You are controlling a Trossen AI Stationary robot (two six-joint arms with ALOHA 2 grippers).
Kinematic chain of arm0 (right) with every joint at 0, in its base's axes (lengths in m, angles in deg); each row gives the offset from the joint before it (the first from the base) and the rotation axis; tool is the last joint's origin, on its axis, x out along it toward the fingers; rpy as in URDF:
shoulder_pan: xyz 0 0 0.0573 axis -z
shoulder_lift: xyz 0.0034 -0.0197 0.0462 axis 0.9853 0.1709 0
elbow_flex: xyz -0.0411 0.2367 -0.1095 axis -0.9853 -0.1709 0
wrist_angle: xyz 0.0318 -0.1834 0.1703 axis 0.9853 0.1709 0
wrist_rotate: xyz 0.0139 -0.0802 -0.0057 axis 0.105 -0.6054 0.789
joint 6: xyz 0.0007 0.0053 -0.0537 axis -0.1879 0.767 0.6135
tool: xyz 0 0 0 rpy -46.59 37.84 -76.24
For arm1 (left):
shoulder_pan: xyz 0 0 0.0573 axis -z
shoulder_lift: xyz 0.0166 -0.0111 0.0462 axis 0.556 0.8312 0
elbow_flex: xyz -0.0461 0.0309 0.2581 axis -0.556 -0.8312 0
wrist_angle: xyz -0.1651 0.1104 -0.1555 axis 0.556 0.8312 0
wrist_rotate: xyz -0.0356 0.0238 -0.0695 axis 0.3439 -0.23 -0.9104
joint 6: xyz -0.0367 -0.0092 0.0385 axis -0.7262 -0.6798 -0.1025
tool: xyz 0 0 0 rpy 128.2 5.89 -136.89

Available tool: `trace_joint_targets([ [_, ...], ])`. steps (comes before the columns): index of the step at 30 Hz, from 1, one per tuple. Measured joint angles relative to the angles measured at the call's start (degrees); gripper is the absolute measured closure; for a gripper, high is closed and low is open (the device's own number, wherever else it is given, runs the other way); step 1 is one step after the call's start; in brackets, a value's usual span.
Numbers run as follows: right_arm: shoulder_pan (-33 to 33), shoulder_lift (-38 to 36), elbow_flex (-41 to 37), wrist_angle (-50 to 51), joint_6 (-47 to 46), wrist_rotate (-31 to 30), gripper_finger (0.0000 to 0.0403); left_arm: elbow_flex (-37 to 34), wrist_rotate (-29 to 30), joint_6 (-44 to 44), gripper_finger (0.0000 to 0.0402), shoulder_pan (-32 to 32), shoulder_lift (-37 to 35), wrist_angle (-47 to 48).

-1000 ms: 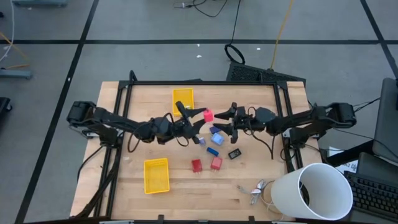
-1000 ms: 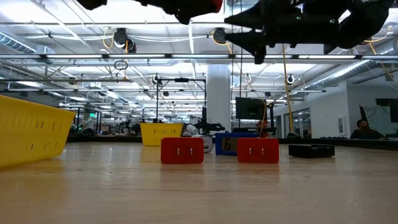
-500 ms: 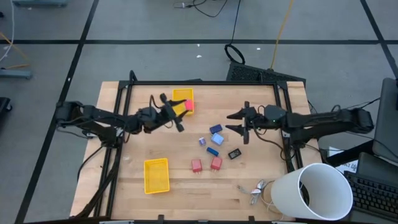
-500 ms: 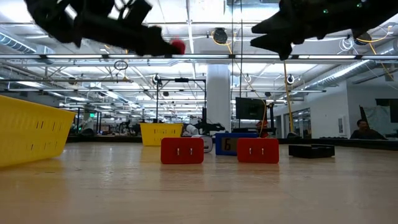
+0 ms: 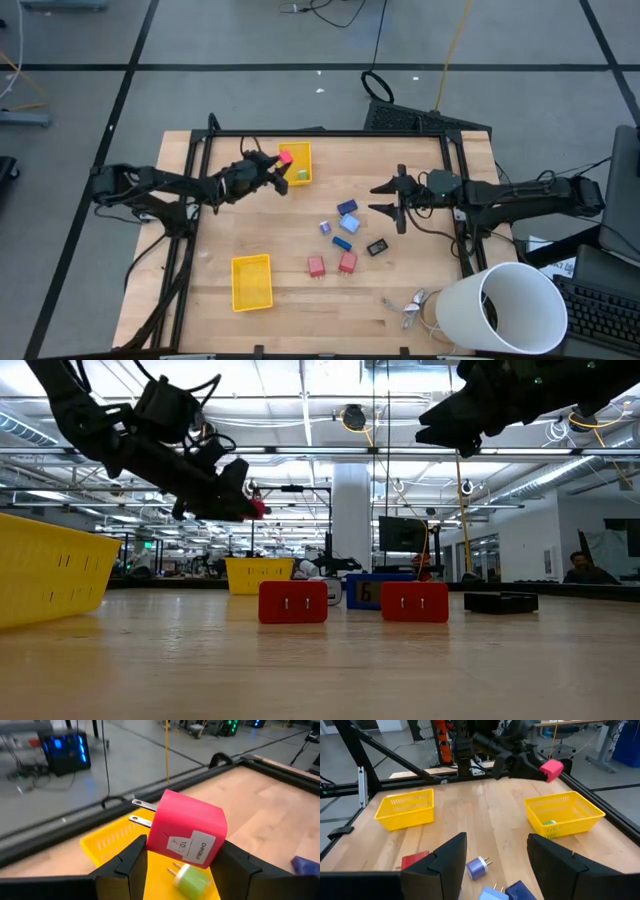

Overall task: Pick & Place Office items
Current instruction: Put the pink charger adapter into the top yellow bin

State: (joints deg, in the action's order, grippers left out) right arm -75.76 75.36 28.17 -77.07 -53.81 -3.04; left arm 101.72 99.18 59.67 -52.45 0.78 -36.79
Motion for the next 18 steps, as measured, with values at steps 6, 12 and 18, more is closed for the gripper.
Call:
trace_joint_targets([
  [6,0.0,0.68,0.0,-0.5,0.82,-0.02,0.0206,1.42,-3.05,-2.28,0.0228,-0.38,4.95,-0.42],
  [12,0.0,1.27,0.0,-0.48,1.01,-0.2,0.0206,4.17,-3.13,-2.3,0.022,0.04,10.74,-0.02],
  [18,0.0,1.27,0.0,-0.37,-0.16,-0.22,0.0206,4.74,-1.42,-2.41,0.0212,-0.05,12.14,-0.14],
])
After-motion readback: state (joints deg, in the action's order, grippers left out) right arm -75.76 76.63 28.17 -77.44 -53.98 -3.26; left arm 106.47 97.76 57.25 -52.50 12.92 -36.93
